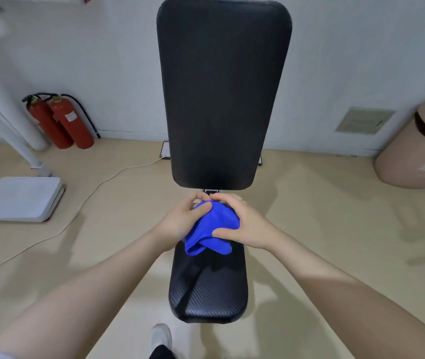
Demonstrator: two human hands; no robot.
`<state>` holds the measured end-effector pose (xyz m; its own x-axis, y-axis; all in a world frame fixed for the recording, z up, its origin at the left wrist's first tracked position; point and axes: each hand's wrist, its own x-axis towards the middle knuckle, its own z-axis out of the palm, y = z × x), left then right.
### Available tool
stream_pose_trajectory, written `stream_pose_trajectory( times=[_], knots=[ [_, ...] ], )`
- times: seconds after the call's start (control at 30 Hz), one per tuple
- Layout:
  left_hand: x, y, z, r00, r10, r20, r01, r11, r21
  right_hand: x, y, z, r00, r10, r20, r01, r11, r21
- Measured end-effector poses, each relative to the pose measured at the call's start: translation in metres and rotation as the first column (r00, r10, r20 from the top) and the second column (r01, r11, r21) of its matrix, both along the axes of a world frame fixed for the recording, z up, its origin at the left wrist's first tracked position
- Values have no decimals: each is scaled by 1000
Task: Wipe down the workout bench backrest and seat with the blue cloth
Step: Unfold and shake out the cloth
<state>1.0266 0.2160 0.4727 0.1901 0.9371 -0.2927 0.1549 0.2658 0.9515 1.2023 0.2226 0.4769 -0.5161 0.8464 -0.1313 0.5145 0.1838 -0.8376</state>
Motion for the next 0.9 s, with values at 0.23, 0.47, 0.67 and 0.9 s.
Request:
stream_pose_trajectory(
  times=[0.23,0.47,0.67,0.9],
  knots=[
    [-37,47,76,961,-204,-184,210,978,15,-31,39,56,960,-267,-89,269,963,20],
    [-61,65,106,923,-297,-244,357,897,260,-74,55,112,897,-442,22,442,897,-20],
    [-66,69,109,858,-127,-497,417,737,532,-101,53,134,916,-399,-28,373,878,-300],
    [-92,73,119,890,-124,-438,354,793,496,-95,42,128,954,-288,87,300,930,-213]
  ],
)
